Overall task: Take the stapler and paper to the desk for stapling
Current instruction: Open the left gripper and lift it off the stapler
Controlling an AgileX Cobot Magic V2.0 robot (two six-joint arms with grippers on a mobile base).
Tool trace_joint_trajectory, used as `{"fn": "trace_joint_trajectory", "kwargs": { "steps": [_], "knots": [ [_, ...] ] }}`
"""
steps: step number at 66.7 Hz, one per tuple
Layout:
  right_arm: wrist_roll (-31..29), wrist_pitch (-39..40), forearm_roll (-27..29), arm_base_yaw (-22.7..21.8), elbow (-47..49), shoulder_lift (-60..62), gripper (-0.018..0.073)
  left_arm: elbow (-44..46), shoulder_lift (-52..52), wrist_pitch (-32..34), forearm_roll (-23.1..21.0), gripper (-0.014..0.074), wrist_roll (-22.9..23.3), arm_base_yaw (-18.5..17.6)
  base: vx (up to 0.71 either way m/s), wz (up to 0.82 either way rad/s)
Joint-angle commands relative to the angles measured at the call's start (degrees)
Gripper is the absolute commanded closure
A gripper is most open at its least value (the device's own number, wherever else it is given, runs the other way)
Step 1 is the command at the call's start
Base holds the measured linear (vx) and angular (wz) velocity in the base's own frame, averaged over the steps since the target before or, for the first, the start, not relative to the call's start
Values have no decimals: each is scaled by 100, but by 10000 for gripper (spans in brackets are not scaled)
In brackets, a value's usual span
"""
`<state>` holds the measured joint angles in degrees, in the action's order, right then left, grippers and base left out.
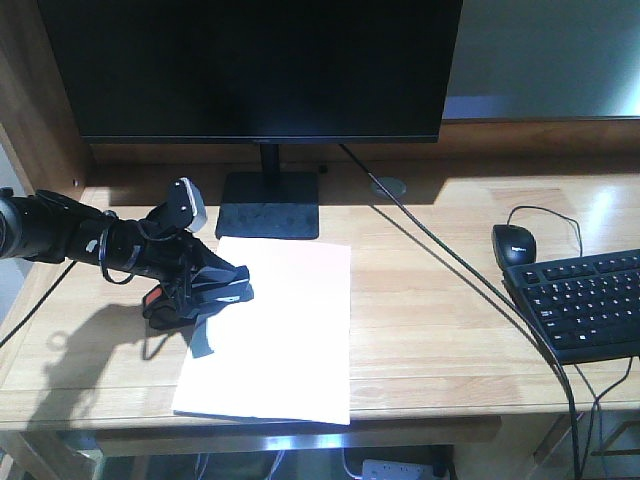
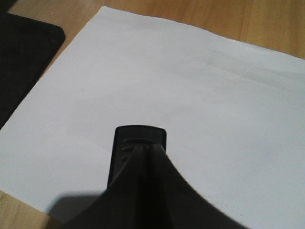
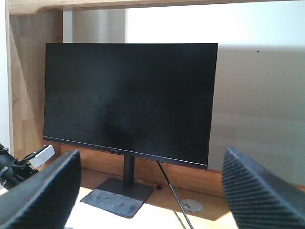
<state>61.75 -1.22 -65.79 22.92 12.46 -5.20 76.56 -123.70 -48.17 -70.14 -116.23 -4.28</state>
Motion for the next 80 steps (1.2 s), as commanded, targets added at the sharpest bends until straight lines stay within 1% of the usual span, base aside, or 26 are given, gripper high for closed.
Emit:
{"fn": "trace_joint_trajectory", "kwargs": {
  "steps": [1,34,46,51,58,64,65,72,75,80],
  "knots": [
    [3,172,-27,0,148,-69,-8,22,125,256,283,603,61,-40,0,0],
    [3,172,-27,0,148,-69,-8,22,145,380,283,603,61,-35,0,0],
    [3,172,-27,0,148,-69,-8,22,601,446,336,603,86,-30,0,0],
    [3,172,-27,0,148,-69,-8,22,928,589,330,603,193,-30,0,0],
    [3,172,-27,0,148,-69,-8,22,1416,1007,398,603,705,-30,0,0],
    [3,172,-27,0,148,-69,-8,22,1828,1399,714,603,1340,-30,0,0],
    [3,172,-27,0,148,-69,-8,22,1899,1466,788,603,1509,-30,0,0],
    [3,172,-27,0,148,-69,-8,22,2493,1875,1577,603,2402,-30,0,0],
    [3,172,-27,0,148,-69,-8,22,2723,1941,1990,603,2838,-30,0,0],
    [3,172,-27,0,148,-69,-8,22,3118,1943,2501,603,3536,-30,0,0]
  ]
}}
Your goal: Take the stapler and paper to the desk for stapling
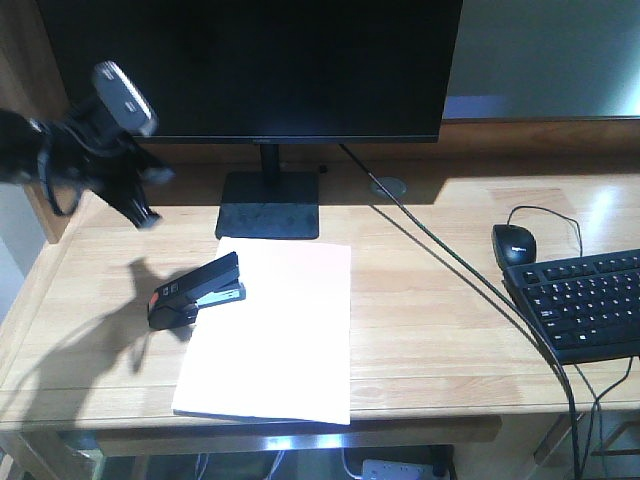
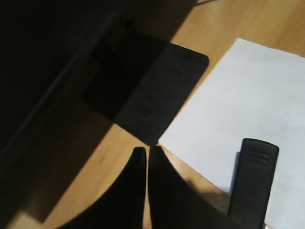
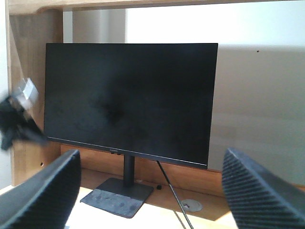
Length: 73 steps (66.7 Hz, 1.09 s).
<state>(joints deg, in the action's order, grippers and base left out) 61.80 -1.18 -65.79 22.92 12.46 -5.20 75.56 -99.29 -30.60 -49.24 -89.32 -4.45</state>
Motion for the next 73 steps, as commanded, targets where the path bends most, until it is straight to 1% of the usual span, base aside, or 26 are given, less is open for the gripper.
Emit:
{"fn": "trace_joint_trajectory", "kwargs": {
  "steps": [1,4,5,6,9,10,11,15,20,22,24,29,36,41,46,51,58,63,67,73],
  "knots": [
    [-3,168,-27,0,148,-69,-8,122,779,187,559,603,1103,-12,0,0],
    [-3,168,-27,0,148,-69,-8,122,982,161,943,603,1749,-12,0,0],
    [-3,168,-27,0,148,-69,-8,122,1089,160,1061,603,2038,-12,0,0],
    [-3,168,-27,0,148,-69,-8,122,1161,147,1240,603,2232,-12,0,0],
    [-3,168,-27,0,148,-69,-8,122,1417,118,1577,603,2861,-12,0,0],
    [-3,168,-27,0,148,-69,-8,122,1528,94,1721,603,3191,-12,0,0],
    [-3,168,-27,0,148,-69,-8,122,1602,86,1809,603,3413,-12,0,0],
    [-3,168,-27,0,148,-69,-8,122,1931,65,2072,603,4474,-12,0,0],
    [-3,168,-27,0,148,-69,-8,122,2289,162,2161,603,5339,-12,0,0],
    [-3,168,-27,0,148,-69,-8,122,2428,197,2161,603,5527,-12,0,0],
    [-3,168,-27,0,148,-69,-8,122,2530,208,2161,603,5645,-12,0,0],
    [-3,168,-27,0,148,-69,-8,122,2776,162,2179,603,5631,-12,0,0],
    [-3,168,-27,0,148,-69,-8,122,3043,-218,2381,603,5637,-12,0,0],
    [-3,168,-27,0,148,-69,-8,122,3220,-646,2521,603,5643,-12,0,0],
    [-3,168,-27,0,148,-69,-8,24,3405,-779,2731,603,5865,-12,0,0],
    [-3,168,-27,0,148,-69,-8,-273,3727,-409,2913,603,6089,-12,0,0],
    [-3,168,-27,0,148,-69,-8,-1049,4325,397,3193,603,6577,-12,0,0],
    [-3,168,-27,0,148,-69,-8,-1606,4797,793,3312,603,6881,-12,0,0],
    [-3,168,-27,0,148,-69,-8,-2050,5119,1007,3312,603,6978,-12,0,0],
    [-3,168,-27,0,148,-69,-8,-2651,5710,1085,3307,603,6979,-12,0,0]
  ]
}}
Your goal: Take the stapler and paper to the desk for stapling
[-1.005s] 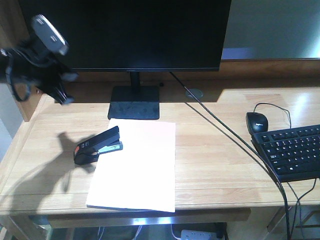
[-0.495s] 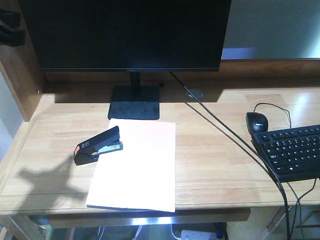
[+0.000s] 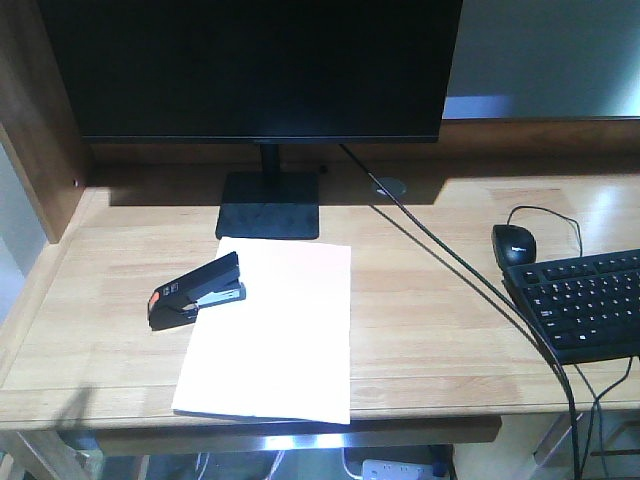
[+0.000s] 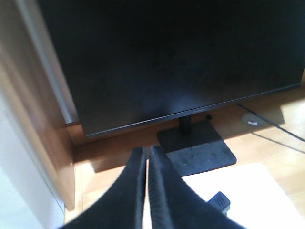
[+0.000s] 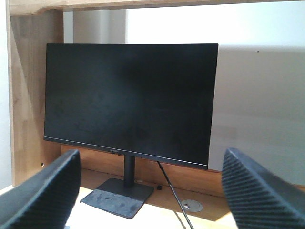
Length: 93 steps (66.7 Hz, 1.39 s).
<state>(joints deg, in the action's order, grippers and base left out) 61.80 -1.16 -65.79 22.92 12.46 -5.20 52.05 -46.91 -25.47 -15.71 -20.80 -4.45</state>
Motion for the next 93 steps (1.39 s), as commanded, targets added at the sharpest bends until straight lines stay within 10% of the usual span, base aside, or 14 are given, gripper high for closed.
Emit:
{"fn": "trace_joint_trajectory", "kwargs": {
  "steps": [1,39,93],
  "knots": [
    [-3,166,-27,0,148,-69,-8,-440,556,578,-46,603,126,-12,0,0],
    [-3,166,-27,0,148,-69,-8,-3365,4003,218,-62,603,131,-12,0,0],
    [-3,225,-27,0,148,-69,-7,-3478,4058,-356,-62,603,124,-12,0,0]
  ]
}}
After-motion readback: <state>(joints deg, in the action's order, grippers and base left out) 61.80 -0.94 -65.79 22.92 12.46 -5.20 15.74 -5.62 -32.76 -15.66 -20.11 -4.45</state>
